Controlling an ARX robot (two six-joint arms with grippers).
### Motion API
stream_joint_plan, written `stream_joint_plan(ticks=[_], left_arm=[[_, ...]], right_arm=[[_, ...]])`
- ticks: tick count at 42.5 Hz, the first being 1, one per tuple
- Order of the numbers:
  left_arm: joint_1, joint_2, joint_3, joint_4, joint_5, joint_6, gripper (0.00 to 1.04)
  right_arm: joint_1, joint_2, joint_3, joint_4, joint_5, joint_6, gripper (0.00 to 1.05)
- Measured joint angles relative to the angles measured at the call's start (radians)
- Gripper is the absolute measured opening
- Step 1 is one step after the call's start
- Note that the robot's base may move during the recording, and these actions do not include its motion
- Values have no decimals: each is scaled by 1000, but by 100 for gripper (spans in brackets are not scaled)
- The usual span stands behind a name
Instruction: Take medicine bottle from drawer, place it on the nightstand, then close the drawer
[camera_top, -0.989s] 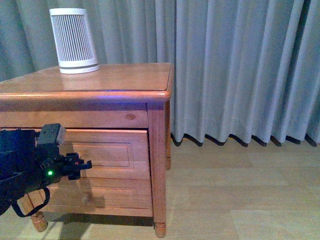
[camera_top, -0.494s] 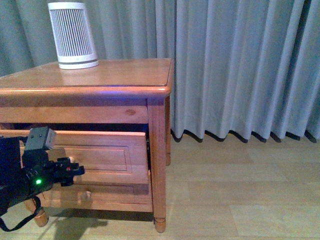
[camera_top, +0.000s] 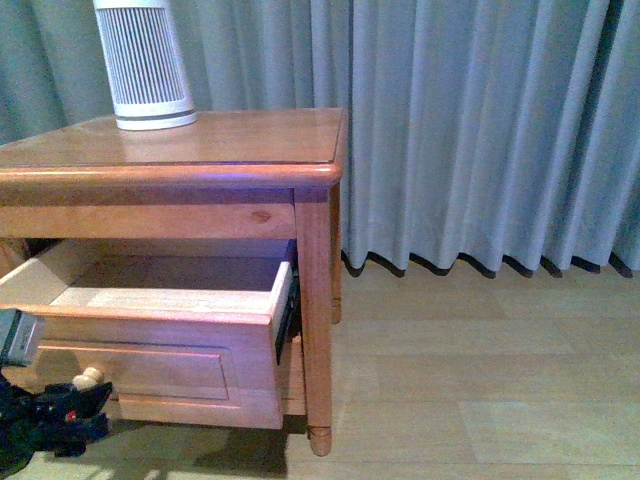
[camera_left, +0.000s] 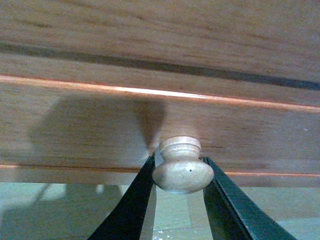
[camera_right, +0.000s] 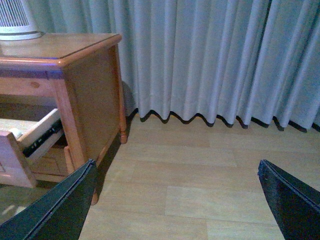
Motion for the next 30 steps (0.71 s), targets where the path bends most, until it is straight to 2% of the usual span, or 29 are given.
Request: stream_joint_plan(ticks=[9,20,30], left_arm=[[7,-19,-100,73,-1,24,25],[15,-34,-150,91,0,40,25],[28,-34,-172,70,-21,43,66]], right_arm=[[0,0,0,0,0,0,98],[0,0,0,0,0,0,98],[0,0,0,0,0,0,98]])
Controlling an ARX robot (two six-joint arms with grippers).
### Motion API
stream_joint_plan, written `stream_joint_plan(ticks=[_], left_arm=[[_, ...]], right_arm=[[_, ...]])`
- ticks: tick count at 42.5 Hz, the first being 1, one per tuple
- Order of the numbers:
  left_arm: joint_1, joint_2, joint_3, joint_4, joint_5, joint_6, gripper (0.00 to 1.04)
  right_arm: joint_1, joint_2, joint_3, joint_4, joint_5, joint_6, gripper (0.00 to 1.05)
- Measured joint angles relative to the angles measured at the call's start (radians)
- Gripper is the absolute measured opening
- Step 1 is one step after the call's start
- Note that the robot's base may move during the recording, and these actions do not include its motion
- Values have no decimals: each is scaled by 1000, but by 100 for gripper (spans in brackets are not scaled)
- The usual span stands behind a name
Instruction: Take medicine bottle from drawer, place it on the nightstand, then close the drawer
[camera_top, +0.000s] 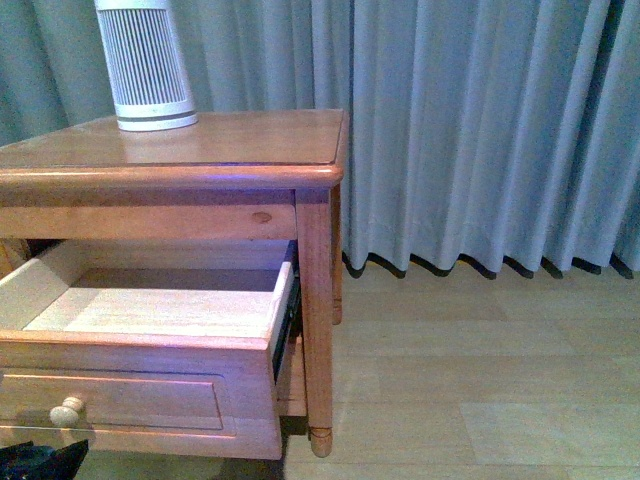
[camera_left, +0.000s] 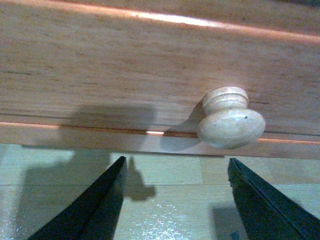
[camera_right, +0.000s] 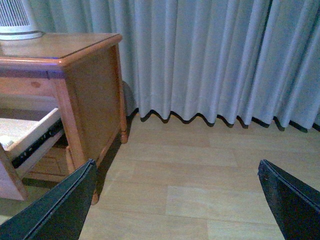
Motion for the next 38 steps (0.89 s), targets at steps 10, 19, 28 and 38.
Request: stream_joint_plan(ticks=[10,19,28,38], left_arm=[[1,-13,-9,-6,-4,1,99],[37,-157,-79,-36,-10,13,98],[72,-586,-232,-291,65,43,98],[63,-1130,-290,-746,113,46,98]], right_arm=[[0,0,0,0,0,0,98],[0,0,0,0,0,0,98],[0,0,0,0,0,0,98],[0,0,0,0,0,0,98]])
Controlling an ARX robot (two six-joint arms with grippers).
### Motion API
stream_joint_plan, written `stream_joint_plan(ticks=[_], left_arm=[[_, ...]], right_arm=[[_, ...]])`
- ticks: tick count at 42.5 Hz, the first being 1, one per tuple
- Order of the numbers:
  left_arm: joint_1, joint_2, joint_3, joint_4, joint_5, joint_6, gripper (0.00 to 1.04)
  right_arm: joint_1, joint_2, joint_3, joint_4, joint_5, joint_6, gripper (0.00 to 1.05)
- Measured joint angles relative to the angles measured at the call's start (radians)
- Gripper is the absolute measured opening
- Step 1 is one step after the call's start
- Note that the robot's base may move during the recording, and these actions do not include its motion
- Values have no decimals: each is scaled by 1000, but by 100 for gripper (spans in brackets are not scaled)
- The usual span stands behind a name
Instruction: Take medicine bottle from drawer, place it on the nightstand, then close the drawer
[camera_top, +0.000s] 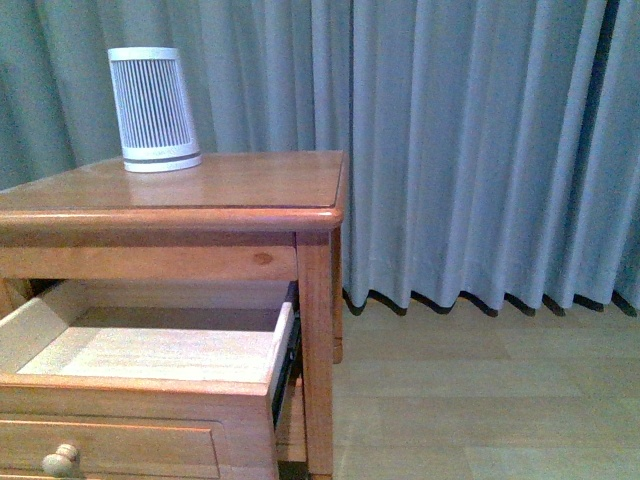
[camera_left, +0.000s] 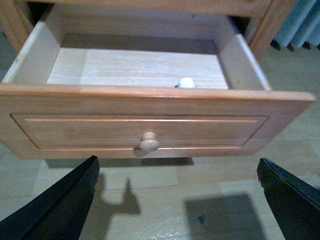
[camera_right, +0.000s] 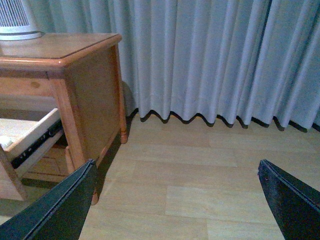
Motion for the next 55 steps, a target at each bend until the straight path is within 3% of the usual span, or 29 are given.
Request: stream_joint_plan(ticks=[10,16,19,22,36,55], left_arm=[[-61,-534,5,-471,-21,-65,98],[-73,-599,6,-500,-54,-84,97],[-159,-638,-61,-298,-299,-79,84],[-190,-680,-99,-212,-412,-76,69],[-196,-809,-185,-256,-433,-77,3],[-196,-944,-244,-319,-435,-72,3]], right_arm=[[0,0,0,0,0,0,98],[0,0,0,0,0,0,98],[0,0,0,0,0,0,98],[0,0,0,0,0,0,98],[0,0,0,0,0,0,98],[0,0,0,0,0,0,98]])
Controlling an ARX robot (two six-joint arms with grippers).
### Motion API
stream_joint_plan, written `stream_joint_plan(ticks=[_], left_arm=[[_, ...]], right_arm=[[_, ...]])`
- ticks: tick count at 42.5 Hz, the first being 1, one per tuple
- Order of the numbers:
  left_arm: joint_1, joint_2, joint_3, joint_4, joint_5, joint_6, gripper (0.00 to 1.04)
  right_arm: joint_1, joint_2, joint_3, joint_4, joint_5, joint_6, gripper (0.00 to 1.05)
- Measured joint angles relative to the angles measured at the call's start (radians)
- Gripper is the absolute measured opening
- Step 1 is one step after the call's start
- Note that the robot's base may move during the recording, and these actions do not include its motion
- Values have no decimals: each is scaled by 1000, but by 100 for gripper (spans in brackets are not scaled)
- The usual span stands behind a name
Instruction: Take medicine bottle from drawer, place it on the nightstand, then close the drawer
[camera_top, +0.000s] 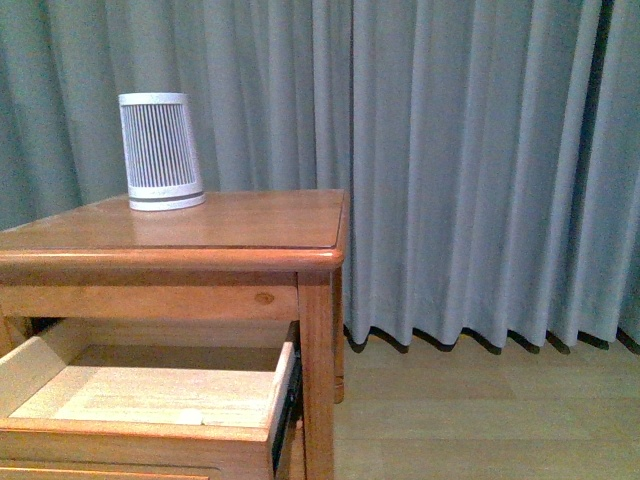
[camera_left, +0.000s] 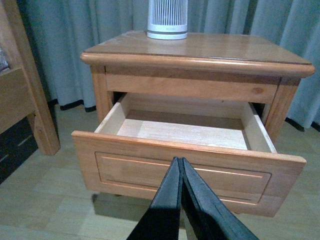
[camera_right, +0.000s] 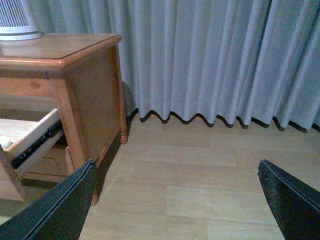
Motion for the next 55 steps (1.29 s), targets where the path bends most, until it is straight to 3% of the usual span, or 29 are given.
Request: stream_joint_plan(ticks=[6,11,27,45,46,47,49,51,55], left_arm=[[0,-35,0,-35,3,0,3],[0,-164,1,-190,2,0,3],[0,-196,1,-204,0,1,3],[-2,-197,1,-204,-1,1,91],[-2,-197,1,-204,-1,1,96],[-2,-198,1,-204,-2,3,100],[-2,-198,1,-204,-1,2,98],[-2,-198,1,-204,-1,3,98],[-2,-198,1,-204,0,3,98]], right_arm=[[0,0,0,0,4,0,98],[0,0,0,0,3,0,98],[0,0,0,0,0,0,98],[-1,-1,0,0,-6,0,98],[3,4,0,-4,10,5,98],[32,26,16,-54,104,26,98],[94,117,51,-130,306,87,98],[98,200,57,-118,394,109,98],[64,387,101,8,409,117,98]])
